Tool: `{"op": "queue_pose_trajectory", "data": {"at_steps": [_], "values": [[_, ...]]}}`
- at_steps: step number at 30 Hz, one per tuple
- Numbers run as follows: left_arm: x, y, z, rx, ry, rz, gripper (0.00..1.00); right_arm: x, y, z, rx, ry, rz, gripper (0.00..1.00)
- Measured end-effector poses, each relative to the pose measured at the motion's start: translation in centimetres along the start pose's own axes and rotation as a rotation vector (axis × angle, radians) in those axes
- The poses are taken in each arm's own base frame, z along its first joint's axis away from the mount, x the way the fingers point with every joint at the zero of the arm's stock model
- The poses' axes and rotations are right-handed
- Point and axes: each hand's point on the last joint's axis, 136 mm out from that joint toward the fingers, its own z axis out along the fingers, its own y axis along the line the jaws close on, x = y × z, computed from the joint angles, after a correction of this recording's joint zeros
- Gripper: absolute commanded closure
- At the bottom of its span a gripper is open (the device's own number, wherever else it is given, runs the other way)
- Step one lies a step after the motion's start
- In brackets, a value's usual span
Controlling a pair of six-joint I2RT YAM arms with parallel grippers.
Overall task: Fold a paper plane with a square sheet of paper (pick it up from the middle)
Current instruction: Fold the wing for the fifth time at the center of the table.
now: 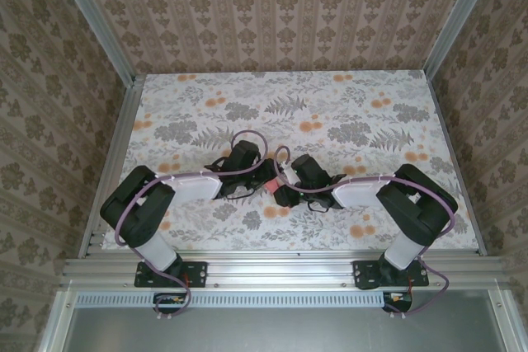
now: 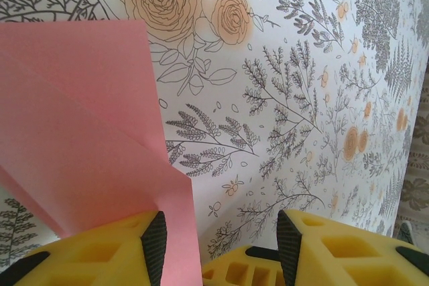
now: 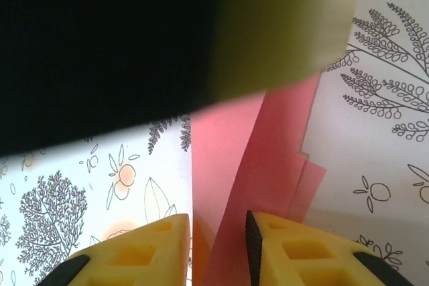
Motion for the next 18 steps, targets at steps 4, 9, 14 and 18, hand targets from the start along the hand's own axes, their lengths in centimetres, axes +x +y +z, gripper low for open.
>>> {"op": "queue_pose_trajectory", "data": {"at_steps": [4, 9, 14, 18], "values": [[0.00, 0.00, 0.00, 0.000, 0.000, 0.000, 0.50, 0.05, 0.07, 0.00, -0.004, 0.003, 0.021, 0.79], [-0.01, -0.01, 0.00, 0.000, 0.000, 0.000, 0.50, 0.00, 0.25, 0.07, -0.014, 0.006, 0.042, 0.84], [-0.23, 0.27, 0.05, -0.007, -0.003, -0.006, 0.50, -0.07, 0.26, 0.52, -0.020, 0.016, 0.067, 0.80], [-0.20, 0.35, 0.11, -0.009, -0.002, -0.007, 0.50, -0.05, 0.45, 0.50, -0.033, 0.019, 0.088, 0.85]]}}
